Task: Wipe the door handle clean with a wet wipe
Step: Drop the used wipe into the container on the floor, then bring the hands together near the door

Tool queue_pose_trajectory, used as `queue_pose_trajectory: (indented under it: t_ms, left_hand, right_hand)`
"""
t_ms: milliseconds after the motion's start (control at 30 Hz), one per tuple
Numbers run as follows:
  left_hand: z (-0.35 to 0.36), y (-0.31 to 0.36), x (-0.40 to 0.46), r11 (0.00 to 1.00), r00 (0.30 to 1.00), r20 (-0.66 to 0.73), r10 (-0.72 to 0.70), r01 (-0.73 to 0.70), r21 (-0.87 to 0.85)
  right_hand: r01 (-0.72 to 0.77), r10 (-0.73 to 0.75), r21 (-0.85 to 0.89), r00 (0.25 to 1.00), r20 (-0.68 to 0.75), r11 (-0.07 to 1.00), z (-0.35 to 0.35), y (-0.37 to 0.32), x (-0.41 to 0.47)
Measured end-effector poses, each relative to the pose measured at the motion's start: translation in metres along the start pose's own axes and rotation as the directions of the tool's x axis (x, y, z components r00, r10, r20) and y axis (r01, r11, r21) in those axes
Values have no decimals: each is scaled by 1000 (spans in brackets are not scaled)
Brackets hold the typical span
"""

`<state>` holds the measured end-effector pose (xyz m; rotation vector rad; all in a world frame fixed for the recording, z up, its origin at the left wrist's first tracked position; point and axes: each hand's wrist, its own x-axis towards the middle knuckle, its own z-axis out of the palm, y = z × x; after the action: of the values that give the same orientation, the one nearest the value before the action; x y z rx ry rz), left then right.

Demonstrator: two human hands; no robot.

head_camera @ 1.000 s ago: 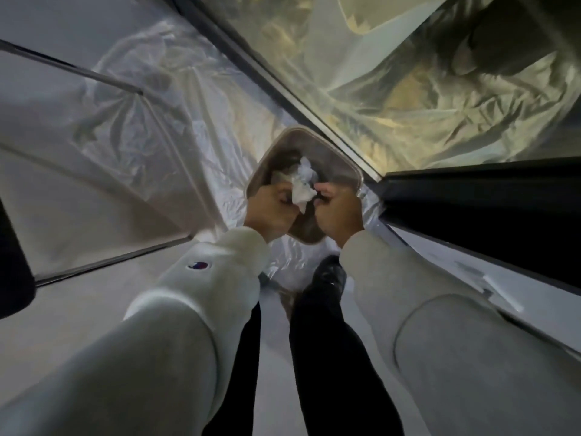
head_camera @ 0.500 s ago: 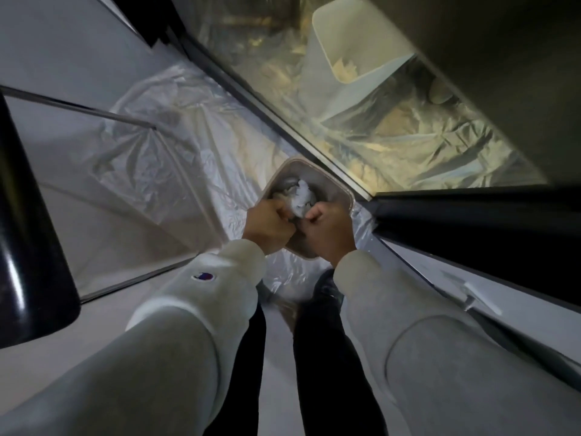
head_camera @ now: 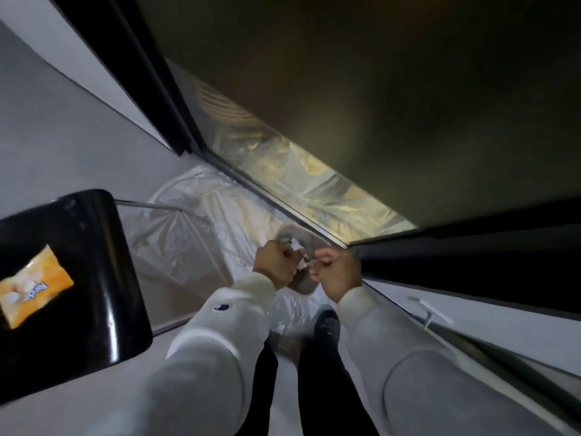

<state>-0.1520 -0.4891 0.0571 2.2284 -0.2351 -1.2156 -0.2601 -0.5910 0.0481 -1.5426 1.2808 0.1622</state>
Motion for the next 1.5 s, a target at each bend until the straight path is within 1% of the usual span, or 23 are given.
queue_pose_trajectory:
  t_ms: [67, 133, 233, 300, 367, 433, 567, 633, 733, 767, 833, 967, 1067, 1100, 1200, 1267, 1300, 1400, 1500]
  left_hand:
    - [-15, 18, -21, 999, 999, 19, 38, -38, 0]
    - [-30, 39, -47, 998, 998, 38, 58, -59, 13]
    - [-51, 66, -79, 997, 997, -8, 80, -80, -14]
    - [-65, 84, -100, 994, 995, -30, 97, -98, -40]
    - [-80, 104, -120, 988, 988, -48, 149, -151, -27]
    - [-93, 123, -139, 983, 980, -80, 182, -182, -1]
    - [-112, 165, -174, 959, 947, -154, 283, -276, 67]
    - [-118, 189, -191, 933, 911, -203, 358, -342, 113]
    - [-125, 223, -214, 874, 830, -275, 485, -453, 175]
    - [-128, 234, -220, 857, 802, -301, 515, -486, 170]
    - [-134, 259, -244, 814, 729, -372, 575, -557, 167]
    - [-146, 306, -293, 646, 509, -464, 725, -736, 203]
    - [-164, 343, -325, 515, 354, -489, 797, -821, 246]
    - [-171, 354, -332, 477, 313, -489, 814, -842, 254]
    - [-199, 390, -360, 368, 203, -449, 870, -873, 319]
    - [-220, 407, -376, 311, 152, -395, 906, -871, 380]
    - [-229, 415, -381, 291, 138, -361, 922, -862, 414]
    - [-263, 439, -400, 205, 85, -247, 965, -833, 514]
    - [-288, 459, -414, 122, 30, -164, 986, -800, 588]
  right_hand:
    - [-2, 2, 0, 999, -39, 1000, -9, -15, -18]
    - [60, -60, -17, 997, -45, 998, -17, -33, -35]
    - [139, -144, -90, 988, -48, 986, -31, -72, -66]
    - [159, -161, -48, 986, -38, 986, -41, -101, -92]
    - [179, -178, 21, 983, -48, 984, -51, -123, -114]
    - [228, -227, 19, 973, -41, 973, -65, -143, -133]
    - [354, -353, 8, 935, -40, 935, -99, -175, -163]
    - [436, -437, -17, 898, -52, 900, -118, -191, -175]
    - [566, -574, -92, 811, -118, 819, -153, -221, -202]
    - [603, -614, -121, 779, -126, 789, -164, -231, -214]
    - [680, -700, -169, 695, -163, 714, -188, -250, -234]
    - [783, -806, -203, 547, -225, 588, -231, -290, -278]
    - [819, -846, -234, 467, -258, 523, -257, -323, -310]
    - [828, -857, -250, 436, -276, 502, -265, -333, -320]
    - [842, -879, -305, 344, -330, 444, -284, -366, -344]
    - [838, -892, -359, 287, -349, 410, -293, -387, -356]
    - [833, -896, -382, 267, -355, 400, -298, -395, -360]
    - [806, -896, -439, 238, -375, 398, -311, -423, -380]
    - [773, -896, -494, 214, -388, 398, -319, -445, -402]
